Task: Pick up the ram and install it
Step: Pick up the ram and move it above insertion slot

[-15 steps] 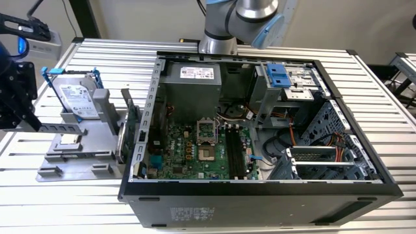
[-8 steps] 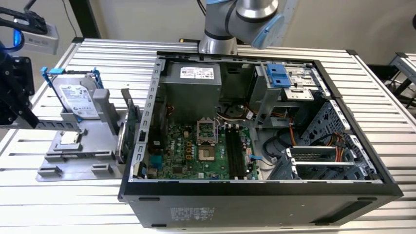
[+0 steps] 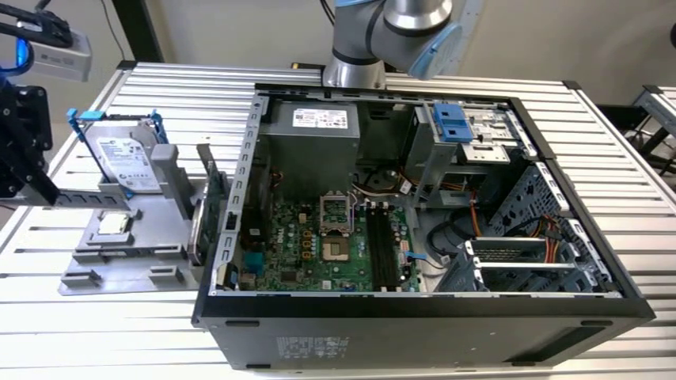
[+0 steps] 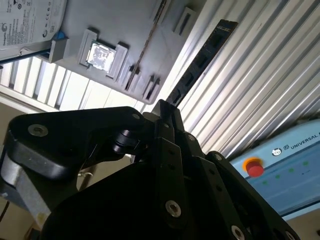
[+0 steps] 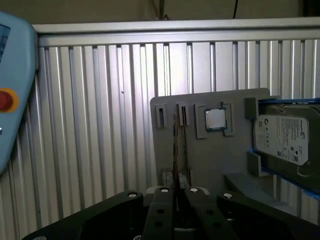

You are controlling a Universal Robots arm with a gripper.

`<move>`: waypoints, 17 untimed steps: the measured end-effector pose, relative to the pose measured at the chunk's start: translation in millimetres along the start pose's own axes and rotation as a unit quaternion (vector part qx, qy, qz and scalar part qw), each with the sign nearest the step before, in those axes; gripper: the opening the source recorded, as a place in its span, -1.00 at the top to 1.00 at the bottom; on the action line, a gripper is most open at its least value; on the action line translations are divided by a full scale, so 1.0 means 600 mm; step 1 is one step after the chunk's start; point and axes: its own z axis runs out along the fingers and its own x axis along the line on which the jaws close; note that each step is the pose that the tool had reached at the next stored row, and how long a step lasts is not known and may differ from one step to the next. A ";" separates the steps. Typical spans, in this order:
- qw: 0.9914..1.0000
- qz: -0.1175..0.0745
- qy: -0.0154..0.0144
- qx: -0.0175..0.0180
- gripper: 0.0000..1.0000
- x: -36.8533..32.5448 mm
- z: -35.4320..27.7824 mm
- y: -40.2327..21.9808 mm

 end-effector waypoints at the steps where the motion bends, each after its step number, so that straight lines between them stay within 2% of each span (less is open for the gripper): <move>1: 1.000 0.000 0.000 0.000 1.00 0.000 -0.001 0.000; 10: 1.000 0.000 0.000 0.000 1.00 -0.001 -0.023 0.000; 17: 1.000 0.000 0.000 0.000 1.00 -0.002 -0.051 0.001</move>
